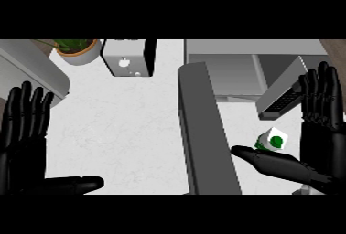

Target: Pick up the milk, place it into the microwave and close the microwave

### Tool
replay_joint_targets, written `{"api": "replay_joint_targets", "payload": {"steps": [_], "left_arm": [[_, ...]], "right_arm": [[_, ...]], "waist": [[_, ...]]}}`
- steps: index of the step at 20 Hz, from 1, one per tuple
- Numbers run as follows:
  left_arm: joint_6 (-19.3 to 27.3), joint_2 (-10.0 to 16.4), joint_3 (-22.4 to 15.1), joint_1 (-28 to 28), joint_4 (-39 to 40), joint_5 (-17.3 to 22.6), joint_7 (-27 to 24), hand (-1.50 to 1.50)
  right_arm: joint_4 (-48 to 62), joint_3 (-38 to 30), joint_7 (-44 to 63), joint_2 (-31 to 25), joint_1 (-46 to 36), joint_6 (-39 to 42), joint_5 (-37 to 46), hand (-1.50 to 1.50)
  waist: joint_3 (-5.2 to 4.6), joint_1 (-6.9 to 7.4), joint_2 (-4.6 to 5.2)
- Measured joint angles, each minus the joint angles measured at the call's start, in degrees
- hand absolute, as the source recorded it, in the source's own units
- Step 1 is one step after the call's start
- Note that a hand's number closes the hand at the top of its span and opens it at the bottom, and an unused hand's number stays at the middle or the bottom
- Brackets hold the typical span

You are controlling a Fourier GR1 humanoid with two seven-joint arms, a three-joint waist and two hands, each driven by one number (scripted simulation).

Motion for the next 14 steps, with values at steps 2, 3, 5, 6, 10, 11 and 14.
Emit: {"api": "replay_joint_targets", "payload": {"steps": [2, 3, 5, 6, 10, 11, 14], "left_arm": [[-0.3, -0.3, 0.5, 2.6, -1.6, 1.2, 0.3, -1.5], [-0.3, -0.4, 0.4, 3.6, -2.5, 1.2, 0.7, -1.5], [-0.2, -1.1, 0.0, 5.5, -3.1, 1.1, 0.1, -1.5], [-0.8, -0.8, 0.5, 6.5, -4.1, 1.9, 0.3, -1.5], [-3.3, -0.3, 2.1, 12.0, -7.0, 5.0, -1.2, -1.5], [-3.5, -0.2, 2.6, 11.8, -6.8, 5.4, -1.0, -1.5], [-5.1, -0.4, 2.6, 15.9, -9.7, 6.2, -1.6, -1.5]], "right_arm": [[-0.8, 2.0, 2.7, 0.3, -0.3, -1.5, 2.3, -1.5], [-0.9, 3.4, 3.2, 0.5, 0.2, -2.8, 3.5, -1.5], [-1.0, 5.4, 3.7, 0.7, 1.3, -4.4, 5.0, -1.5], [-1.3, 6.0, 3.6, 0.8, 1.9, -5.1, 5.7, -1.5], [-1.5, 8.1, 4.4, 1.0, 3.9, -8.5, 9.2, -1.5], [-1.0, 7.6, 5.1, 1.0, 3.2, -8.7, 9.4, -1.5], [-1.4, 7.9, 5.8, 1.0, 5.6, -9.6, 10.7, -1.5]], "waist": [[-0.01, -0.06, 0.05], [-0.02, -0.09, 0.07], [-0.02, -0.18, 0.11], [-0.03, -0.2, 0.11], [-0.04, -0.17, 0.11], [-0.03, -0.2, 0.13], [-0.03, -0.2, 0.11]]}}
